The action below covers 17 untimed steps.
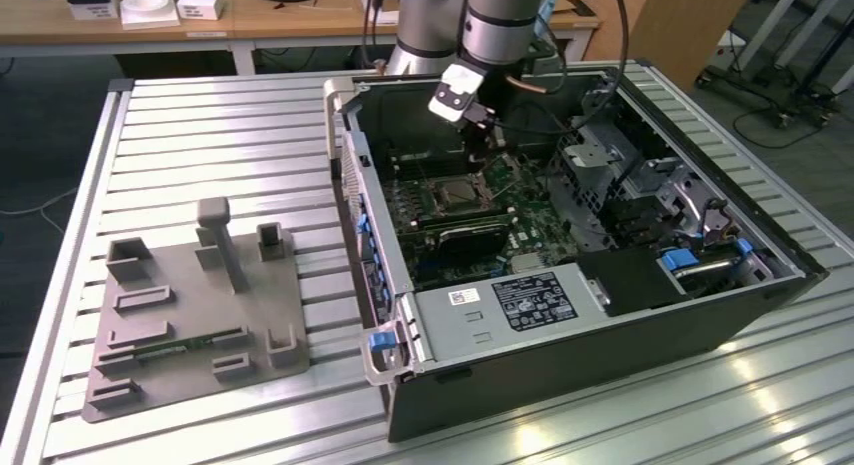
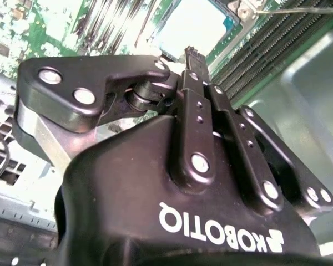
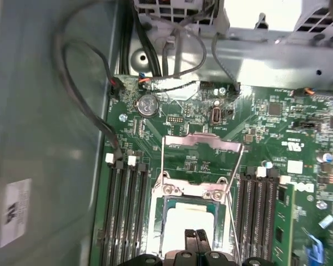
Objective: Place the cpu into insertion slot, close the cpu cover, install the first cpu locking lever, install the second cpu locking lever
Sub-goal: 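Close the cpu cover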
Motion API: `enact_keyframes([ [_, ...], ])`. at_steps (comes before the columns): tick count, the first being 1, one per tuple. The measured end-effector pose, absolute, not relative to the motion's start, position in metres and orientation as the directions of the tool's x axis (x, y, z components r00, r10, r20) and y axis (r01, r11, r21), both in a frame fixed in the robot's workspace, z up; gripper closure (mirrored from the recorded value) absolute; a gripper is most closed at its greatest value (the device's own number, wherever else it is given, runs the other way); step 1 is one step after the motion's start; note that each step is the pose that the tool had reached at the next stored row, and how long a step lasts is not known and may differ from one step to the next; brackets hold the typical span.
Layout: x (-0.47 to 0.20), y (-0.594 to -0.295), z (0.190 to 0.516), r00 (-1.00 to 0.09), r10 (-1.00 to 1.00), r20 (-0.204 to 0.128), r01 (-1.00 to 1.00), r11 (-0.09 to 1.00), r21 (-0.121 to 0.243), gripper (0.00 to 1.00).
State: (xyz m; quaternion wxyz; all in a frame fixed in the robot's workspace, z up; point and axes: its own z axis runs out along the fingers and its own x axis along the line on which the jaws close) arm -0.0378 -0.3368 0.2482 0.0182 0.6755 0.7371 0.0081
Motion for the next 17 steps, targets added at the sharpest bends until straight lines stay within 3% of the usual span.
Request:
enact_keyframes([
  [17,-0.009,-0.336,0.260,-0.087,0.996,-0.016,0.996,0.087,0.036,0.90],
])
